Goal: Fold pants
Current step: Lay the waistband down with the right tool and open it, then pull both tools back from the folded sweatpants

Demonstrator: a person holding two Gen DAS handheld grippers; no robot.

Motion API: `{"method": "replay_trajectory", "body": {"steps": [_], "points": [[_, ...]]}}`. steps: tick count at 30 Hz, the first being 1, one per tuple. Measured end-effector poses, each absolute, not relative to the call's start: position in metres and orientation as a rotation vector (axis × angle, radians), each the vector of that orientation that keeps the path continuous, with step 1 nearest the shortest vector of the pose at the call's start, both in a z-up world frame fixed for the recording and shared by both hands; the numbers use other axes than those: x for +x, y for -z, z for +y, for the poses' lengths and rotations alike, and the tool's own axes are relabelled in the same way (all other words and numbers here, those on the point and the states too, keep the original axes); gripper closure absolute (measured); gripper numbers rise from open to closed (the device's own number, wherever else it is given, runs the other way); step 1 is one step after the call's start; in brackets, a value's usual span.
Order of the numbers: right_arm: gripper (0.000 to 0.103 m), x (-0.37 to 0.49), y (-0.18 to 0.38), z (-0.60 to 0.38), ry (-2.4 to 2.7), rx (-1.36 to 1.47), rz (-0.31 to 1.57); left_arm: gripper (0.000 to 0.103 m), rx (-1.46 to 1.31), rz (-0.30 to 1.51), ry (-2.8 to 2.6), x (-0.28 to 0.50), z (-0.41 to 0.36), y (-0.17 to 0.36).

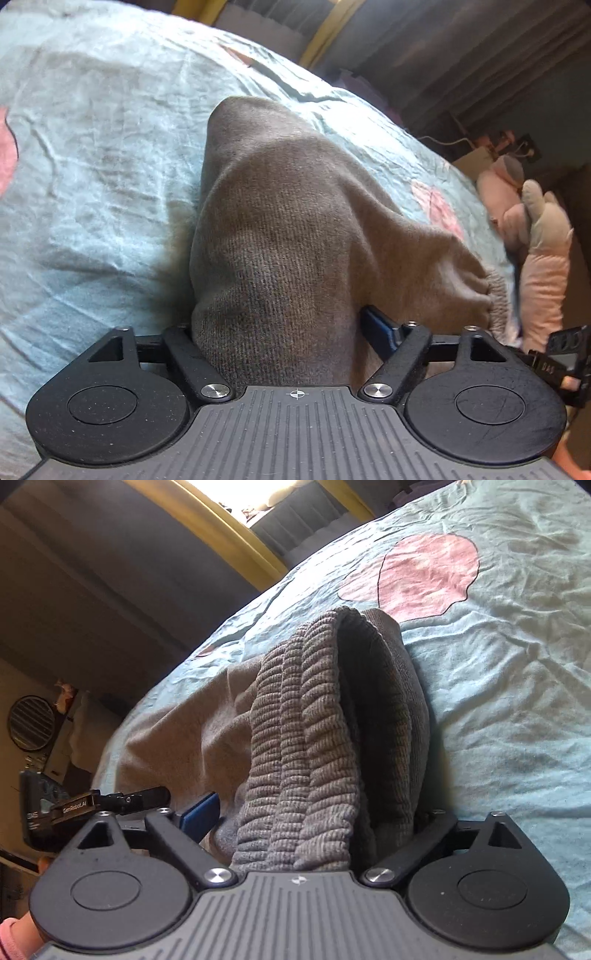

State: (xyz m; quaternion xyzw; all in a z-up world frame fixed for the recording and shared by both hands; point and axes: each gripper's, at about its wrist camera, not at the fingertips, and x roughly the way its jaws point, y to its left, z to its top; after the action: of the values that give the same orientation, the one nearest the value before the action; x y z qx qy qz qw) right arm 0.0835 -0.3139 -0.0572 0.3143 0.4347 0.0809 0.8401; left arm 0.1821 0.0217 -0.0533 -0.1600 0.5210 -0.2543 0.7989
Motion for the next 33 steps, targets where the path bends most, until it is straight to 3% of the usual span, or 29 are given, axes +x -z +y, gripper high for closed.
{"method": "replay_trajectory", "body": {"steps": [3,10,13,14,15,17,18,22,26,33], "points": [[0.044,0.079,0.042,-0.309,-0.148,0.610,0.904,0.066,-0.318,1.070,0.562,0.175,0.021,0.037],[0.048,0.095,-0.023,-0.319,-0.192,0.592,0.774,0.068,-0.335,0.924,0.620,0.185,0.009,-0.024],[0.046,0.114,-0.042,-0.333,-0.169,0.594,0.725,0.055,-0.378,0.912,0.556,0.209,0.003,-0.039],[0.038,0.120,-0.045,-0.340,-0.144,0.590,0.711,0.039,-0.382,0.906,0.507,0.215,0.004,-0.041],[0.020,0.126,-0.049,-0.345,-0.090,0.560,0.693,0.028,-0.366,0.891,0.411,0.220,0.004,-0.043],[0.004,0.122,-0.052,-0.357,0.131,0.465,0.664,0.023,-0.291,0.855,0.306,0.219,0.009,-0.045],[0.004,0.119,-0.053,-0.360,0.191,0.443,0.658,0.018,-0.257,0.861,0.321,0.216,0.011,-0.043],[0.004,0.104,-0.022,-0.365,0.133,0.514,0.717,0.015,-0.234,0.978,0.410,0.192,0.015,-0.009],[0.004,0.103,0.035,-0.344,0.217,0.421,0.925,0.012,-0.157,1.134,0.329,0.169,0.009,0.047],[0.004,0.032,0.030,-0.312,0.288,0.317,0.906,0.009,0.222,1.054,0.212,0.101,0.016,0.040]]}}
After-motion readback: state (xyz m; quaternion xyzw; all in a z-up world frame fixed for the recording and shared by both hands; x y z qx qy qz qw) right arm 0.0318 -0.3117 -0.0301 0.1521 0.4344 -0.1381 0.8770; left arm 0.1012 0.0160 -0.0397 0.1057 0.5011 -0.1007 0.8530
